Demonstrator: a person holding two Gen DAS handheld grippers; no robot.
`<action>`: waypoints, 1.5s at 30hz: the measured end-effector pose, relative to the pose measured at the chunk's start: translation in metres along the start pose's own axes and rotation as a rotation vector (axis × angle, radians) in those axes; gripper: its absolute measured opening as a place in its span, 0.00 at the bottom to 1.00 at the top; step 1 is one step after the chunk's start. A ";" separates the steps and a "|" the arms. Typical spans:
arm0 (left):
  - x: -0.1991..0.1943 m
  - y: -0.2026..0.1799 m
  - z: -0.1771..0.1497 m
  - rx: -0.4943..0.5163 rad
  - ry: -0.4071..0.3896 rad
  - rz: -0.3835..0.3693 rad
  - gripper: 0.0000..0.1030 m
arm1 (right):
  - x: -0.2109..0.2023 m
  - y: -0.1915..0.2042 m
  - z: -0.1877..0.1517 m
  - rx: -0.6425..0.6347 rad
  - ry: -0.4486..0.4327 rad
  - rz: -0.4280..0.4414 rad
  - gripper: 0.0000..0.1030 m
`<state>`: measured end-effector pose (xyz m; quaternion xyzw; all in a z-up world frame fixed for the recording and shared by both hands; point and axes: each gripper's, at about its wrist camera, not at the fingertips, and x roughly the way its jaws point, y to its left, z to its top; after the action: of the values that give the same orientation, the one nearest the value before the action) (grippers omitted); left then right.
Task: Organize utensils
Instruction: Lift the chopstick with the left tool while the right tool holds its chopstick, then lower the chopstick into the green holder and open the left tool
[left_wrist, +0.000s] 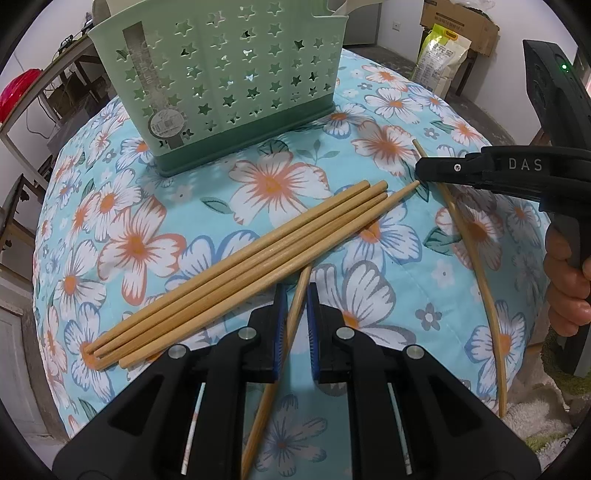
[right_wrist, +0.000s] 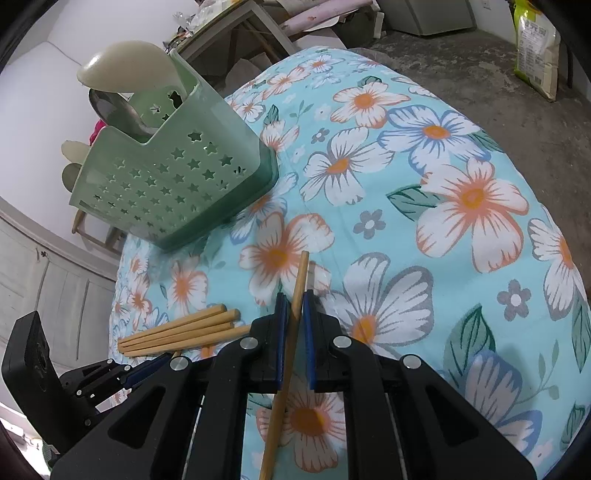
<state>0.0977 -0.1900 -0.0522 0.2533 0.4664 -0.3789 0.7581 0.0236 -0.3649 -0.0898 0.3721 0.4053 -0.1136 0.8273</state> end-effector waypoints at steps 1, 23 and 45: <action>0.000 0.000 -0.001 -0.001 0.000 0.000 0.10 | 0.000 0.000 0.000 0.000 0.000 0.000 0.09; -0.030 0.017 0.011 -0.067 -0.096 -0.048 0.04 | -0.001 -0.002 0.001 0.010 -0.005 0.002 0.09; -0.144 0.082 0.039 -0.292 -0.404 -0.272 0.04 | -0.003 -0.006 0.001 0.023 -0.010 0.013 0.09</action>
<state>0.1438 -0.1221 0.0965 -0.0042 0.3851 -0.4487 0.8065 0.0189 -0.3700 -0.0903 0.3834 0.3975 -0.1148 0.8257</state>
